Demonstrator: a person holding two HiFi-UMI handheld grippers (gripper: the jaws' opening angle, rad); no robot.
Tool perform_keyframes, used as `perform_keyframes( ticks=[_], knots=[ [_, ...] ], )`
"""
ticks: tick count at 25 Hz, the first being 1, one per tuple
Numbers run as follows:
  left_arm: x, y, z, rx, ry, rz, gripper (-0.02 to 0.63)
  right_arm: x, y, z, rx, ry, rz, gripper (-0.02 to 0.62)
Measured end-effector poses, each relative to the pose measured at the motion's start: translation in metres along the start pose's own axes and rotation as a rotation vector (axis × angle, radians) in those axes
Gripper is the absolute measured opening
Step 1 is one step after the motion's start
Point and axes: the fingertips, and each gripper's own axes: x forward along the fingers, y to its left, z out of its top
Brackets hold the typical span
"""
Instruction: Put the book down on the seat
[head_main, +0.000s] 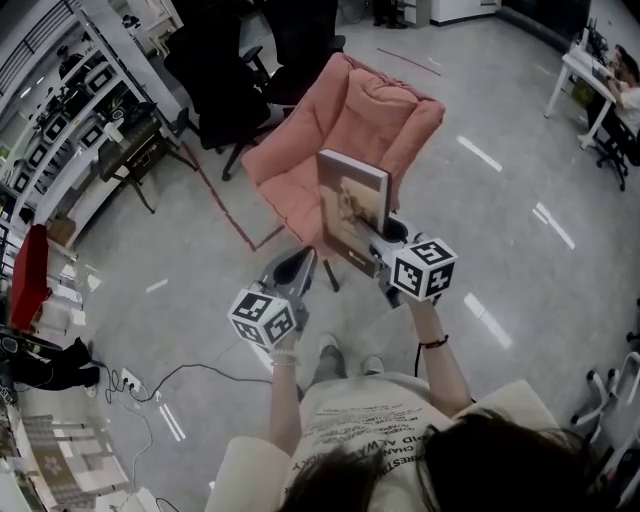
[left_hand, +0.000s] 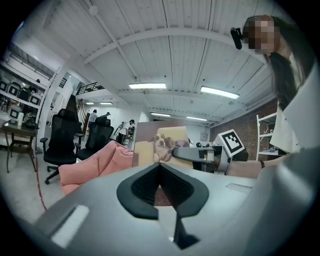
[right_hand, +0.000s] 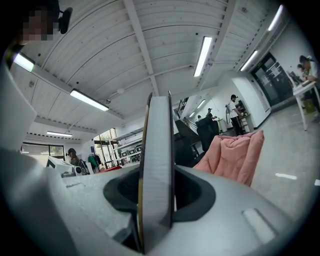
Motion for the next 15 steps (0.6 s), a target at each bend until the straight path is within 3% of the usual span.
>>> perform_keyframes(
  ticks=[8,15],
  knots=[
    [0.014,0.041,-0.004,-0.012,0.017,-0.031,-0.009,0.051,-0.01,-0.01,0.02,0.019,-0.015,0.144],
    [0.028,0.117,0.004,-0.03,0.029,-0.044,-0.009,0.118,-0.02,-0.011,0.039,0.016,-0.052,0.144]
  ],
)
